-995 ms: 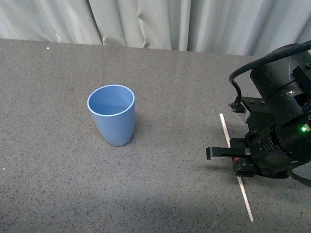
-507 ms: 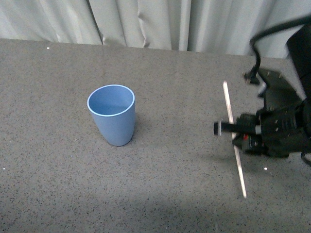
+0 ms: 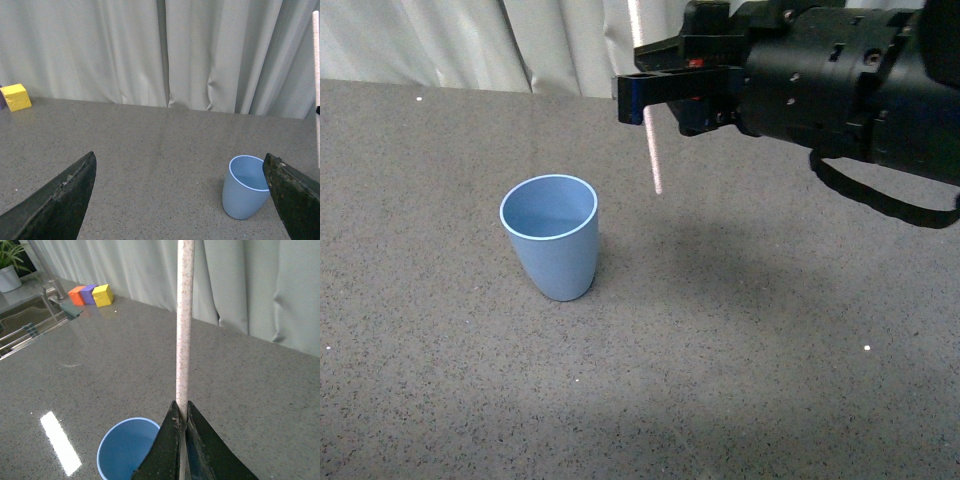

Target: Transfer chopsticks to blue cup

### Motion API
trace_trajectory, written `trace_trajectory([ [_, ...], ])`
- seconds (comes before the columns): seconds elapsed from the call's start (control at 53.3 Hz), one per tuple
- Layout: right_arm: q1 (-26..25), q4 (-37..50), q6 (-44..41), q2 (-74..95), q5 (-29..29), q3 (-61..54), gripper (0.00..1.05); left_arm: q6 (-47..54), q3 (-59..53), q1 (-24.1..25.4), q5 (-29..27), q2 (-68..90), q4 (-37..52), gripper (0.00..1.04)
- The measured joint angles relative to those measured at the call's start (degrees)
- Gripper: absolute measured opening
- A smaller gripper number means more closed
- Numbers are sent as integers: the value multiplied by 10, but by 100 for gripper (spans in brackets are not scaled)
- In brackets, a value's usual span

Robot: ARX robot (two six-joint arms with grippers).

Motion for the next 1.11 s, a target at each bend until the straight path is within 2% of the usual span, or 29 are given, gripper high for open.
trace_trajectory([
  [0.263, 22, -15, -6, 76, -70, 102, 1, 0, 0, 0, 0, 0, 0, 98],
  [0.544, 50, -54, -9, 136, -69, 162, 1, 0, 0, 0, 0, 0, 0, 98],
  [0.826, 51, -108, -40, 163, -54, 173, 1, 0, 0, 0, 0, 0, 0, 98],
  [0.938, 46, -112, -47, 159, -57, 167, 15, 0, 0, 0, 0, 0, 0, 98],
  [1.107, 32, -104, -43, 127, -72, 134, 44, 0, 0, 0, 0, 0, 0, 98],
])
